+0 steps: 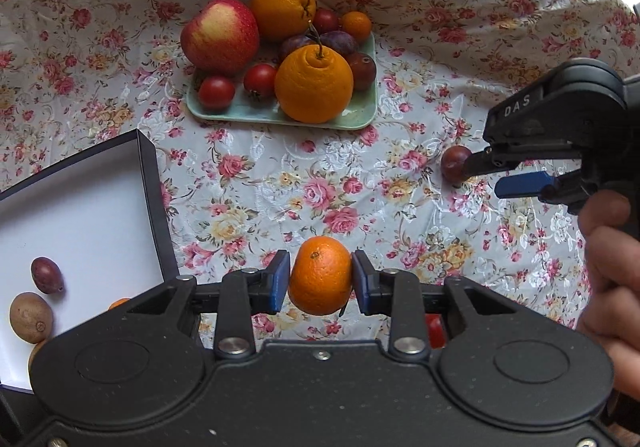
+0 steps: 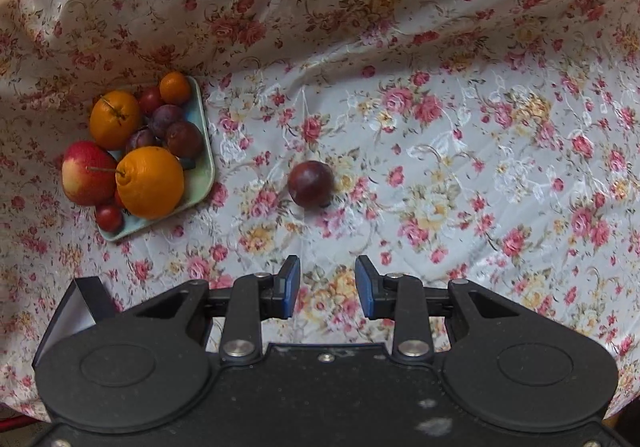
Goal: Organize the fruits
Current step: 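Close the left tool on the tangerine and lift it, then hold the tangerine in the left tool while the right tool grasps a dark plum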
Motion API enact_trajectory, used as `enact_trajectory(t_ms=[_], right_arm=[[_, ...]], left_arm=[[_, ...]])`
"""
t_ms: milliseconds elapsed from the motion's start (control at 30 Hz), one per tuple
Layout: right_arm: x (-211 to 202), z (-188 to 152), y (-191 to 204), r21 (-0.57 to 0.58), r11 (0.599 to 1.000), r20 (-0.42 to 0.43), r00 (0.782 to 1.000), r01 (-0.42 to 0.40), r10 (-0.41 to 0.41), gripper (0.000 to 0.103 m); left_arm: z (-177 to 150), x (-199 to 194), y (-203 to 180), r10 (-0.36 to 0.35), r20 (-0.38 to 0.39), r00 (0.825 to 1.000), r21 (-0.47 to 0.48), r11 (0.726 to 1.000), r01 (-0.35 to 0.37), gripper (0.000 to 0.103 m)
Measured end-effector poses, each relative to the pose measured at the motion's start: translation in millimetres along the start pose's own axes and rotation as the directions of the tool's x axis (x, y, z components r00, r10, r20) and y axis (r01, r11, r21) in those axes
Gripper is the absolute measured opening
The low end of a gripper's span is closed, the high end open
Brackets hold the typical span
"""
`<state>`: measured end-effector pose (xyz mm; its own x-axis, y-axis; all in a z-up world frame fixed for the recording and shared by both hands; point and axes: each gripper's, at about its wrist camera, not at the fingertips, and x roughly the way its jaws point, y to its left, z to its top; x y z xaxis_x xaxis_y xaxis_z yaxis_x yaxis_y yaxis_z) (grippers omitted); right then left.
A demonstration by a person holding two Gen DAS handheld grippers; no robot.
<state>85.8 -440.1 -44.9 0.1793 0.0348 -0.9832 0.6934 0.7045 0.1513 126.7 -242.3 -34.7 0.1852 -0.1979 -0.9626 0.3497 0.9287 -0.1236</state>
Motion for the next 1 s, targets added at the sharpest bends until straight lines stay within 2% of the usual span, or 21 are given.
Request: enact_trajectory(t_ms=[133, 333, 567, 733, 900, 1000], right_arm=[[15, 18, 15, 0.001, 1.0, 0.009, 1.0, -0.001, 0.001, 0.033], [35, 34, 33, -0.033, 0.998, 0.023, 0.998, 0.051, -0.05, 0.033], [61, 41, 30, -0.031, 0.994, -0.001, 0.994, 0.108, -0.108, 0.033], [62, 43, 26, -0.023, 0.996, 0.01, 0.996, 0.087, -0.087, 0.034], [59, 39, 32, -0.074, 0.992, 0.036, 0.994, 0.104, -0.102, 0.033], [54, 31, 30, -0.082, 0.993, 0.03, 0.996, 0.087, -0.085, 0.029]], left_arm=[[2, 0, 3, -0.018, -0.007, 1.0, -0.014, 1.0, 0.018, 0.042], [2, -1, 3, -0.007, -0.002, 1.0, -0.01, 1.0, 0.007, 0.042], [2, -1, 5, -0.006, -0.003, 1.0, -0.016, 1.0, 0.006, 0.042], [2, -2, 3, -0.006, -0.006, 1.0, -0.013, 1.0, 0.006, 0.042], [1, -6, 3, -0.01, 0.0, 1.0, -0.011, 1.0, 0.01, 0.042], [-1, -8, 3, -0.008, 0.001, 1.0, -0.011, 1.0, 0.008, 0.042]])
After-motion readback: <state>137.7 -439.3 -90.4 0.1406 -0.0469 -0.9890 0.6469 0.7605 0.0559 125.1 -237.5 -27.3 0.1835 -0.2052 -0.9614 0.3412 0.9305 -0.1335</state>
